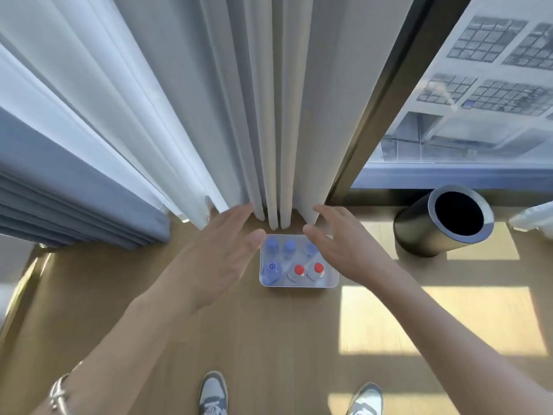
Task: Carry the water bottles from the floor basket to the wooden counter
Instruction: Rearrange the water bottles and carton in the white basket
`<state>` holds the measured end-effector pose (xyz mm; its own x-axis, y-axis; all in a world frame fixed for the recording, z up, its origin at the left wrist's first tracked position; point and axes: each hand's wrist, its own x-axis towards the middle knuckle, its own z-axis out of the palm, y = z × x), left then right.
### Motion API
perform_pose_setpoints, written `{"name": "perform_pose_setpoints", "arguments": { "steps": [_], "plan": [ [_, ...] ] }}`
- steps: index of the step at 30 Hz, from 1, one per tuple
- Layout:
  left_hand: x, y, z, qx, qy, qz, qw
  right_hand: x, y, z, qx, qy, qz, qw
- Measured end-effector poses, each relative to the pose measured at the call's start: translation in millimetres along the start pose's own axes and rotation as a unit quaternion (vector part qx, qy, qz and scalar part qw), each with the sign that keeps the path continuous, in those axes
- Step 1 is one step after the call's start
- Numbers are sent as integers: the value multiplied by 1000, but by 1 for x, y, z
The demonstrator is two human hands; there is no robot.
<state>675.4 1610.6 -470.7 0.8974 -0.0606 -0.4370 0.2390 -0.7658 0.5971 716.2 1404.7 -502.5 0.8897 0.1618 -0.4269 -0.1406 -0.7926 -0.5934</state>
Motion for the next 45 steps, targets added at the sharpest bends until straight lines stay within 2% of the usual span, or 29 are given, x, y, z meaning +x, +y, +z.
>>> {"name": "perform_pose_setpoints", "arguments": {
  "steps": [9,14,21,28,32,37,45],
  "plan": [
    [95,-124,170,-58,-29,-43,997,91,144,162,11,-30,35,999],
    [116,-184,237,-87,-39,-44,994,125,189,231,24,-27,48,998],
    [149,-248,289,-142,-22,-54,988,167,218,293,-41,13,19,999],
    [223,-265,286,-146,41,-5,988,210,220,299,-82,64,-38,994],
    [253,-260,276,-66,11,42,997,226,229,286,-98,97,-53,989],
    [264,-253,272,18,-25,55,998,235,226,265,-123,33,-69,989],
    [261,-251,307,55,-105,16,993,235,238,267,-132,-43,-32,990]
  ]
}}
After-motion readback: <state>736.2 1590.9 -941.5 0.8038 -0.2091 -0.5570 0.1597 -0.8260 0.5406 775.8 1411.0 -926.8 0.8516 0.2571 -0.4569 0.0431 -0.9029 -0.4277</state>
